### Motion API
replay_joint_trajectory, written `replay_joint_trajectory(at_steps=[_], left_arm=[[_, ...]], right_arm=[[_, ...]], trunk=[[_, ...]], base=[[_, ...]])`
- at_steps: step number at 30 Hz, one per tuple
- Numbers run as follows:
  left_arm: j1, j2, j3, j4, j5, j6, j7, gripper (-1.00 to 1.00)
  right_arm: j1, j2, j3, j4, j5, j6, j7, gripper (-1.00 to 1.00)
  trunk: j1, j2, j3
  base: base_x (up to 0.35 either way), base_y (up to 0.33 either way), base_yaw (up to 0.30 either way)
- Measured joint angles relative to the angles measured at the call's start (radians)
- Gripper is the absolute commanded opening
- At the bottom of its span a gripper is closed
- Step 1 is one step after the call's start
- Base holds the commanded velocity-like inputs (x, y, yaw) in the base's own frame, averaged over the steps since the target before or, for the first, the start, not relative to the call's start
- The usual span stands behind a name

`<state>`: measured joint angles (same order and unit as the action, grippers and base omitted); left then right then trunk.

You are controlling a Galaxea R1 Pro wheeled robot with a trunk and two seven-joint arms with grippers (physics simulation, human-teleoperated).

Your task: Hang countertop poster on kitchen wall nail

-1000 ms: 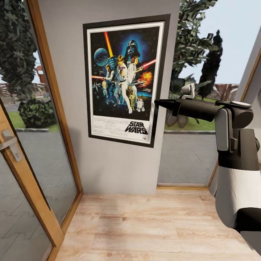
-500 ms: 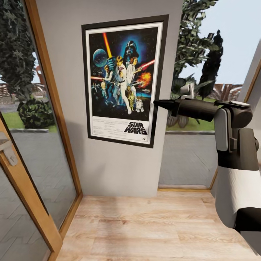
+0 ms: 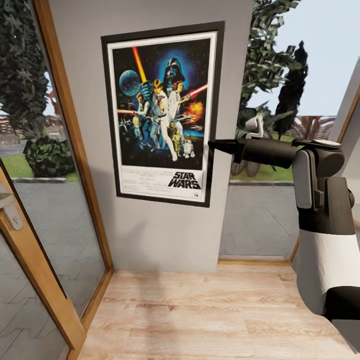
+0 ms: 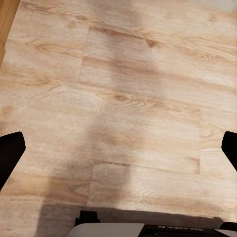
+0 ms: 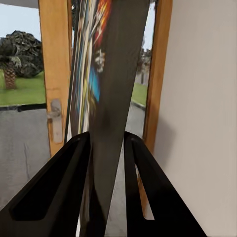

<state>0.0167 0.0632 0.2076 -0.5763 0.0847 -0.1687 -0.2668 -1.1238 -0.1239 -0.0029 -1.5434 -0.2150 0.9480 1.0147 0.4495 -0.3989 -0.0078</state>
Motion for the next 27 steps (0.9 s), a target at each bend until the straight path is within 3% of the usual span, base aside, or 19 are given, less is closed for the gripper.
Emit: replay_joint_trajectory(at_steps=[8, 27], left_arm=[[0.0, 0.0, 0.0, 0.0, 0.0, 0.0, 0.0, 1.0], [0.0, 0.001, 0.001, 0.0, 0.0, 0.0, 0.0, 1.0]], right_arm=[[0.0, -0.001, 0.0, 0.0, 0.002, -0.001, 0.034, -1.0], [0.0, -0.003, 0.0, 0.0, 0.003, -0.004, 0.038, -1.0]], trunk=[[0.0, 0.0, 0.0], [0.0, 0.0, 0.0]], base=[[0.0, 0.0, 0.0], [0.0, 0.0, 0.0]])
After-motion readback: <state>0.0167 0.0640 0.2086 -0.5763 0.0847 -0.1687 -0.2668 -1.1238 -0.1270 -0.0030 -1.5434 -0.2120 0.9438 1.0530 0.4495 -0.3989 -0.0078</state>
